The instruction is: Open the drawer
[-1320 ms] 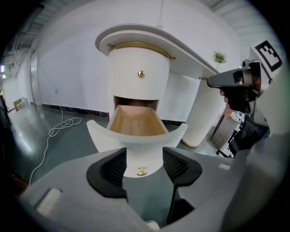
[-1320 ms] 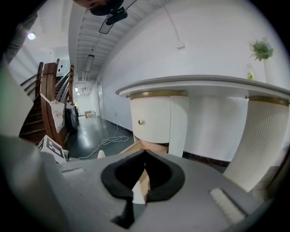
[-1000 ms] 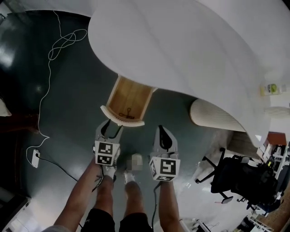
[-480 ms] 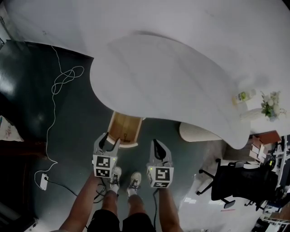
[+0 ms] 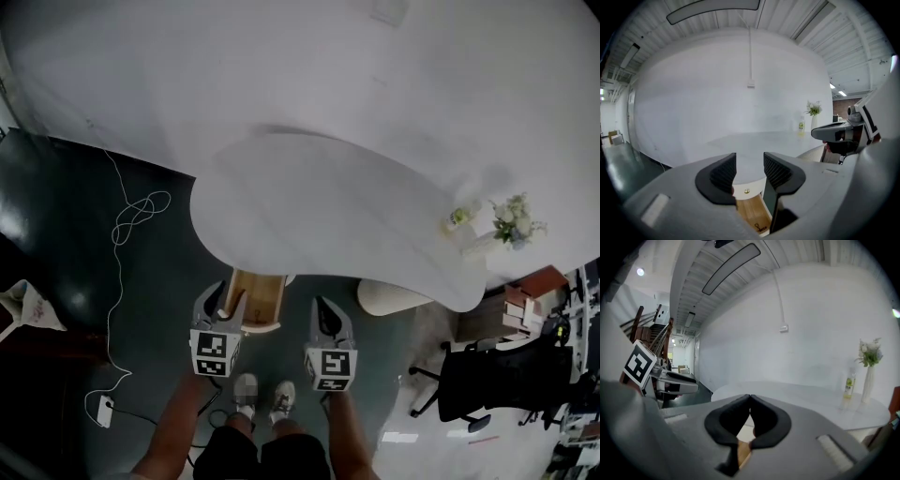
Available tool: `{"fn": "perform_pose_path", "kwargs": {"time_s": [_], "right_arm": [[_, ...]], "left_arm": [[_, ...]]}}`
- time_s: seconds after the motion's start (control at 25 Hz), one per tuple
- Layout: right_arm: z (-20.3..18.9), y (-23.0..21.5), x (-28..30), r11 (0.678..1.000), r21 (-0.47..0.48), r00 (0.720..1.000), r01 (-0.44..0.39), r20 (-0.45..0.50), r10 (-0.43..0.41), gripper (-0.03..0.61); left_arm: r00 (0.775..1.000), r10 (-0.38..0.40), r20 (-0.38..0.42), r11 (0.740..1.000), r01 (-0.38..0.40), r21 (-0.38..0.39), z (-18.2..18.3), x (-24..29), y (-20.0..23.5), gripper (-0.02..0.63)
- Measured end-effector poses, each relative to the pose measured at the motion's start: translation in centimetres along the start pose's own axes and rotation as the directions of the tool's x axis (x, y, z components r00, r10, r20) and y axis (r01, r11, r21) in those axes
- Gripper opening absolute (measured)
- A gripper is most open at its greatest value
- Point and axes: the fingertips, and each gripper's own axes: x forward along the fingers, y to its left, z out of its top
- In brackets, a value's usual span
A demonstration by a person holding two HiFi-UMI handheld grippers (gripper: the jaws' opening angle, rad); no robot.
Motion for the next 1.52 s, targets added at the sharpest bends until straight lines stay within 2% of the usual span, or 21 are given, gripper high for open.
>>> {"fn": "perform_pose_path", "kwargs": {"time_s": [0.28, 0.44, 0.6, 0.88, 1.04, 1.24, 1.52], "right_arm": [[6.1, -1.5, -3.9, 0.998, 0.012, 0.996, 0.068, 0.063, -0.068, 0.003], [8.8, -2.6, -6.4, 0.993, -0.018, 0.99, 0.115, 0.09, -0.112, 0.003], [11.7, -3.1, -8.6, 0.99, -0.029, 0.983, 0.137, 0.13, -0.132, 0.003], [14.5, -3.1, -11.3, 0.988, -0.039, 0.977, 0.15, 0.16, -0.142, 0.003], [14.9, -2.5, -11.6, 0.991, -0.034, 0.98, 0.127, 0.16, -0.12, 0.003], [15.1, -2.3, -11.3, 0.994, -0.032, 0.981, 0.105, 0.166, -0.099, 0.003], [15.5, -2.4, -10.7, 0.994, -0.038, 0.981, 0.098, 0.171, -0.09, 0.003]], "left_arm": [[0.995, -0.029, 0.097, 0.998, 0.024, 0.05, 9.1, -2.7, -0.6, 0.181], [0.992, -0.05, 0.112, 0.996, 0.041, 0.079, 11.6, -4.0, -1.6, 0.155], [0.991, -0.047, 0.127, 0.996, 0.037, 0.077, 13.3, -5.6, -1.8, 0.136], [0.989, -0.025, 0.146, 0.995, 0.011, 0.097, 15.0, -8.8, -1.8, 0.098], [0.987, -0.007, 0.158, 0.993, -0.011, 0.114, 15.5, -10.0, -1.5, 0.08], [0.986, -0.001, 0.169, 0.994, -0.017, 0.105, 15.8, -10.4, -1.6, 0.037], [0.984, 0.01, 0.177, 0.994, -0.029, 0.102, 16.4, -9.9, -1.2, 0.014]]}}
